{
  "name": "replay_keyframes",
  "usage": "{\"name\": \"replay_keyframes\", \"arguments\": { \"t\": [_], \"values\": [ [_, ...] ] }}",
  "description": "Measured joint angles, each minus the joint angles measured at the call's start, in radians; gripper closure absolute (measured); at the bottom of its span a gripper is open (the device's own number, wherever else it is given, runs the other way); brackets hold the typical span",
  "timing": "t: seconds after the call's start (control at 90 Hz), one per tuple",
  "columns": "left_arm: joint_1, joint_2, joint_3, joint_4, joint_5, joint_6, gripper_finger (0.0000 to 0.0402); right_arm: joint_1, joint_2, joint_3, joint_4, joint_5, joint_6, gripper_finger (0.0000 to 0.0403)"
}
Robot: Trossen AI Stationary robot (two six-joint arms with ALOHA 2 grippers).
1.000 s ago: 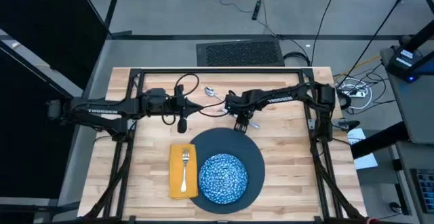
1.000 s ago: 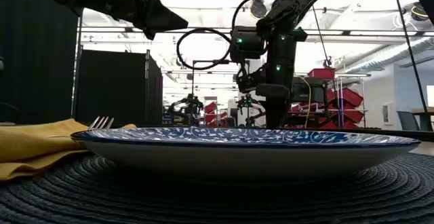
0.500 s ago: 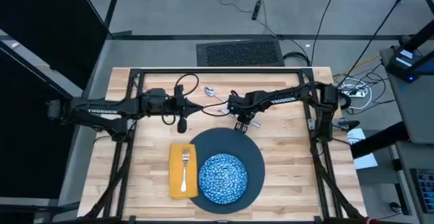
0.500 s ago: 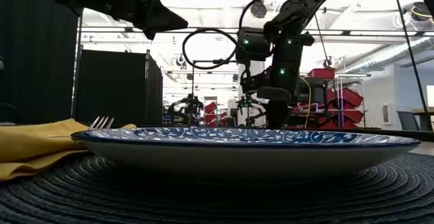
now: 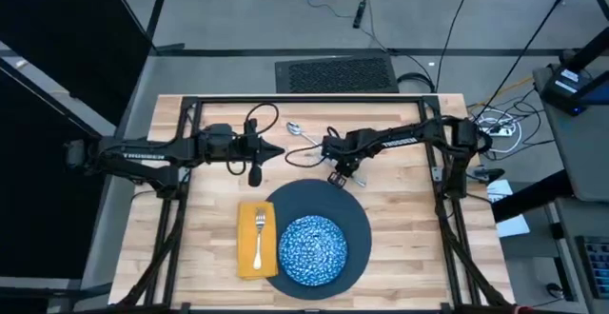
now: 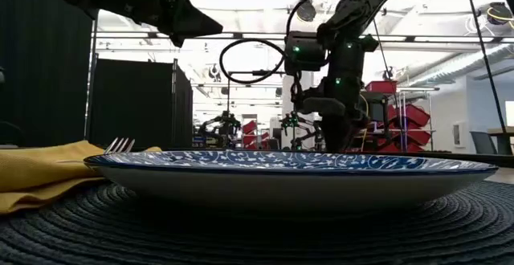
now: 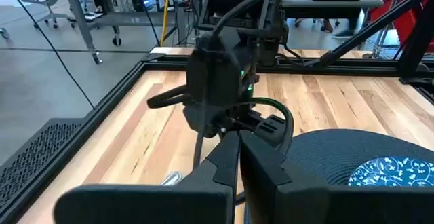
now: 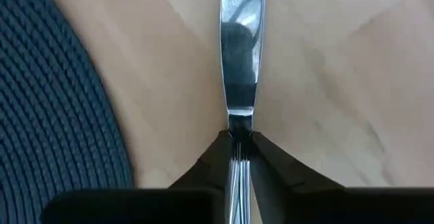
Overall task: Set table place
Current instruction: Put the silver table knife on the blue table mat to the right of the blue plate
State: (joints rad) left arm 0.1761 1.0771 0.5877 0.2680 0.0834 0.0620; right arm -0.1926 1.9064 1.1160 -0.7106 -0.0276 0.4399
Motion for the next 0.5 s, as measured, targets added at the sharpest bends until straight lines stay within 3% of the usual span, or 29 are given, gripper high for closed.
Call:
{"name": "replay_keyframes", "arguments": {
  "t": [0.189,0.5],
  "values": [
    [0.000,0.000,0.000,-0.007,0.001,0.000,0.0402,0.022,-0.023,-0.006,-0.098,-0.056,0.032,0.0396],
    [0.000,0.000,0.000,-0.016,0.003,-0.001,0.0402,0.104,-0.033,-0.011,-0.253,-0.068,0.131,0.0393]
  ]
}}
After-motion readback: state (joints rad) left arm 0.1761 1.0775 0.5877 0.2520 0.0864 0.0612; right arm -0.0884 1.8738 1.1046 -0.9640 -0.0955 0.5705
